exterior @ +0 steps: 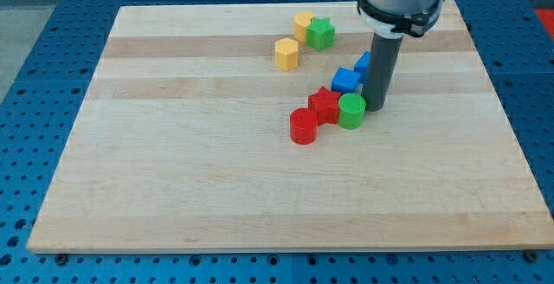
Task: Nudge the yellow heart and green star right a bit
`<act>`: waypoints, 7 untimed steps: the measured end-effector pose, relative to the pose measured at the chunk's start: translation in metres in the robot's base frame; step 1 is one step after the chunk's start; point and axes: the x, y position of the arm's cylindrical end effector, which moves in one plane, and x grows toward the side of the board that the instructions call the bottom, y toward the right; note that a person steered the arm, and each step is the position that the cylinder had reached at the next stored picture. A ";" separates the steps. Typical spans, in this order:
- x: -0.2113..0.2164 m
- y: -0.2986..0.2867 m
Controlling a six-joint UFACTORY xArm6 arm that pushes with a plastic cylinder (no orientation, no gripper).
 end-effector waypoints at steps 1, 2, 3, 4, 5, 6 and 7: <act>0.000 0.000; 0.000 0.000; 0.001 0.002; 0.008 0.011; 0.030 0.022; 0.065 0.020; 0.103 -0.004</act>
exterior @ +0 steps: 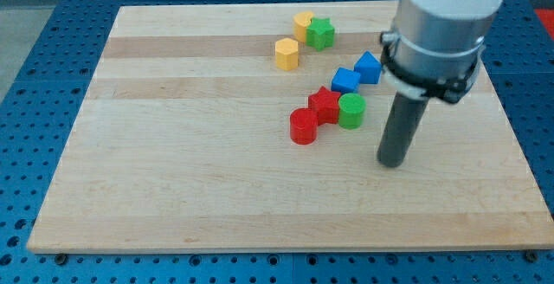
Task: Nudge the yellow heart and green star right a bit
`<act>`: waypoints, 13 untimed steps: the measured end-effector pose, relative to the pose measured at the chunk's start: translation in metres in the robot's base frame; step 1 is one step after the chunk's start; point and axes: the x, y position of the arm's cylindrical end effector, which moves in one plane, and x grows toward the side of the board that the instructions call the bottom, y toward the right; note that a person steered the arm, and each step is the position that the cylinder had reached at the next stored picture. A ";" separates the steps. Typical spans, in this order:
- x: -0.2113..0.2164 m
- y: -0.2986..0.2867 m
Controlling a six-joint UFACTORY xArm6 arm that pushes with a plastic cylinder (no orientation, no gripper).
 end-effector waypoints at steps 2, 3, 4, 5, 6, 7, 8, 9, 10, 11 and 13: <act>0.026 -0.140; 0.021 -0.203; -0.008 -0.226; -0.059 -0.228; -0.108 -0.227; -0.158 -0.218; -0.202 -0.200; -0.239 -0.176; -0.255 -0.138; -0.258 -0.113; -0.242 -0.105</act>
